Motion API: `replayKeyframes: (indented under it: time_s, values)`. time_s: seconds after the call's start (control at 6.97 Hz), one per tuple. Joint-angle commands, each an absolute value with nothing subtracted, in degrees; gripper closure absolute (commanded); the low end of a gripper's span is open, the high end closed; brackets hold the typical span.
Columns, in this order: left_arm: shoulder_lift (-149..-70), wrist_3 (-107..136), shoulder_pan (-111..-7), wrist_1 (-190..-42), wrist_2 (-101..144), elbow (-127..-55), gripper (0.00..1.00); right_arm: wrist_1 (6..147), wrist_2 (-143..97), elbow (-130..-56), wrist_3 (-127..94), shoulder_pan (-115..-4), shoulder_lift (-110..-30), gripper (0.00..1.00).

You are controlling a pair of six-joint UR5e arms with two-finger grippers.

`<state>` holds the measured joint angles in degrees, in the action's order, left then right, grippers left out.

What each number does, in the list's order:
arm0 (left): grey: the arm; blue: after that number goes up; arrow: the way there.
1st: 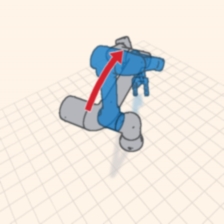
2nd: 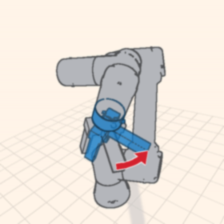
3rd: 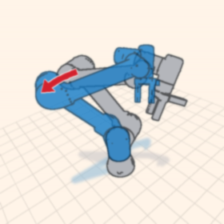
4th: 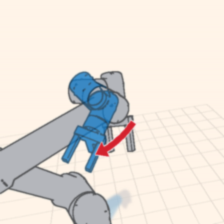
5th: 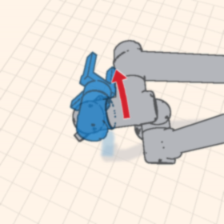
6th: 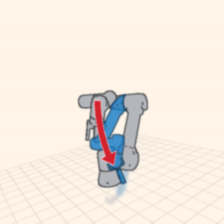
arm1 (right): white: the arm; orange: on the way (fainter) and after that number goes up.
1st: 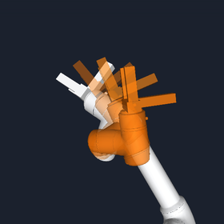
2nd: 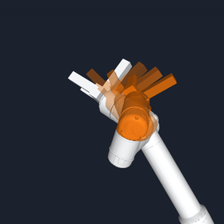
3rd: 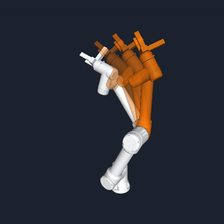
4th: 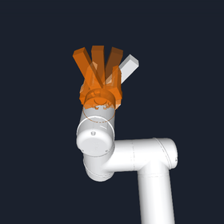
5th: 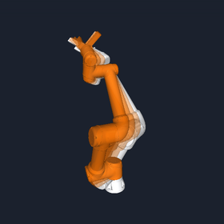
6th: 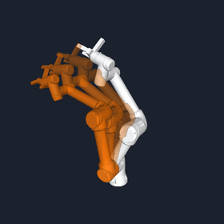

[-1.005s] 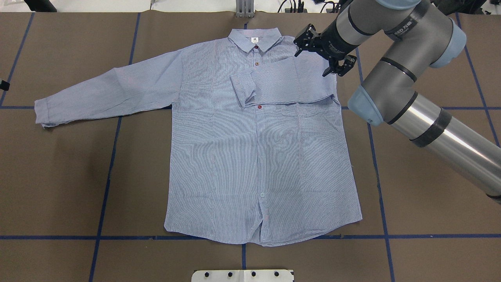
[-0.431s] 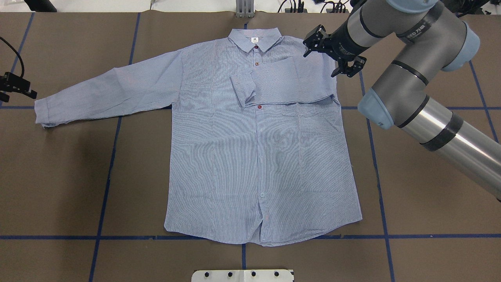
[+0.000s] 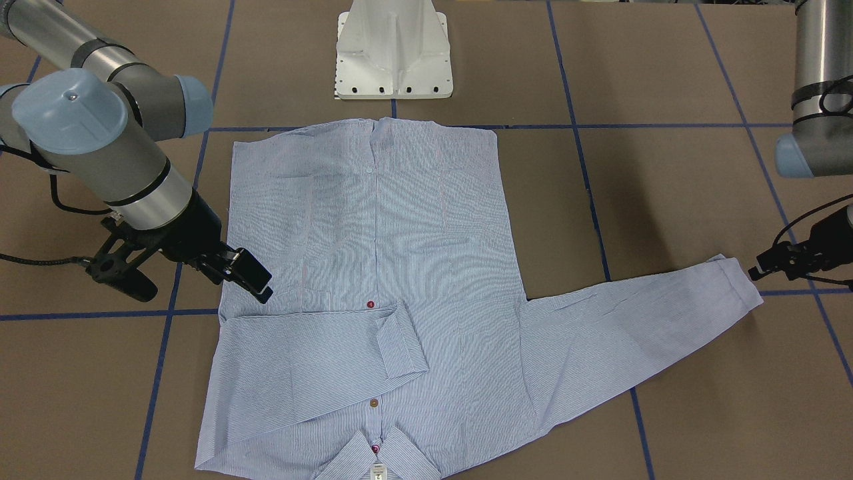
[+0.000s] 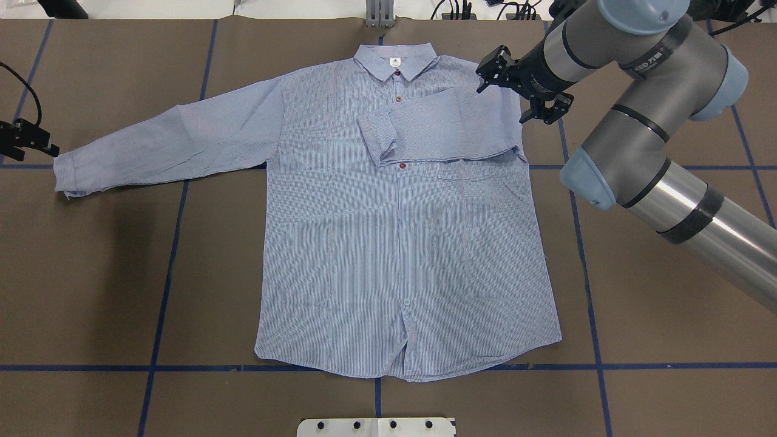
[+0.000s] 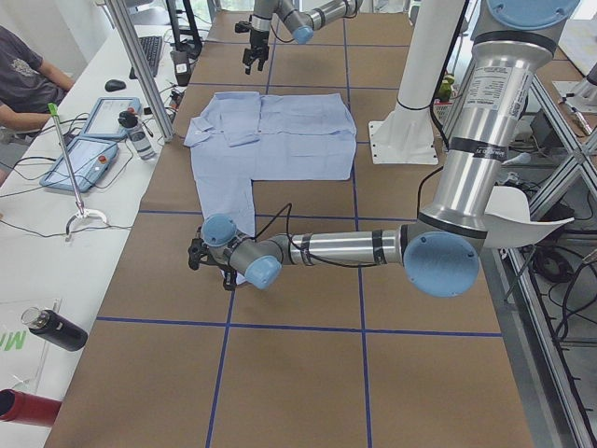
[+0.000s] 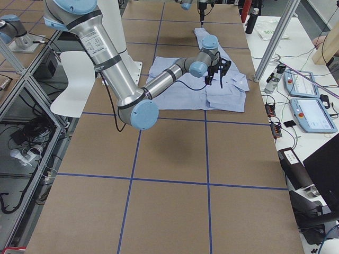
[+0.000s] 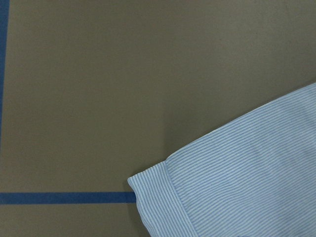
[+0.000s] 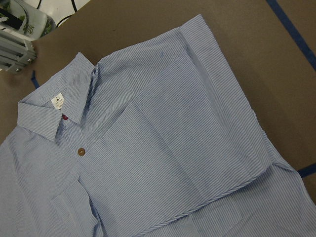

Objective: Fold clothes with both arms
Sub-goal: 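Release the sleeve and raise the right gripper while the left arm approaches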

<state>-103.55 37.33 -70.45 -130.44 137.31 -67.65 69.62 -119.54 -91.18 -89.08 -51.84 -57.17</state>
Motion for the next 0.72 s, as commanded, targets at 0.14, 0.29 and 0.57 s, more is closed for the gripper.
replayKeyframes:
  time_s: [0.14, 0.29, 0.57]
  values:
    - [-105.9, 37.5, -68.7, -131.0, 137.2, -63.9, 0.19, 69.6, -119.2, -91.2, -89.1, -51.7, -57.3, 0.00]
    - [-107.0, 37.4, -68.1, -131.0, 137.2, -62.3, 0.19, 69.6, -118.8, -91.2, -89.1, -51.7, -57.3, 0.00]
    - [-107.7, 37.4, -67.5, -131.0, 137.2, -60.5, 0.23, 69.6, -118.6, -91.2, -89.0, -51.7, -57.3, 0.00]
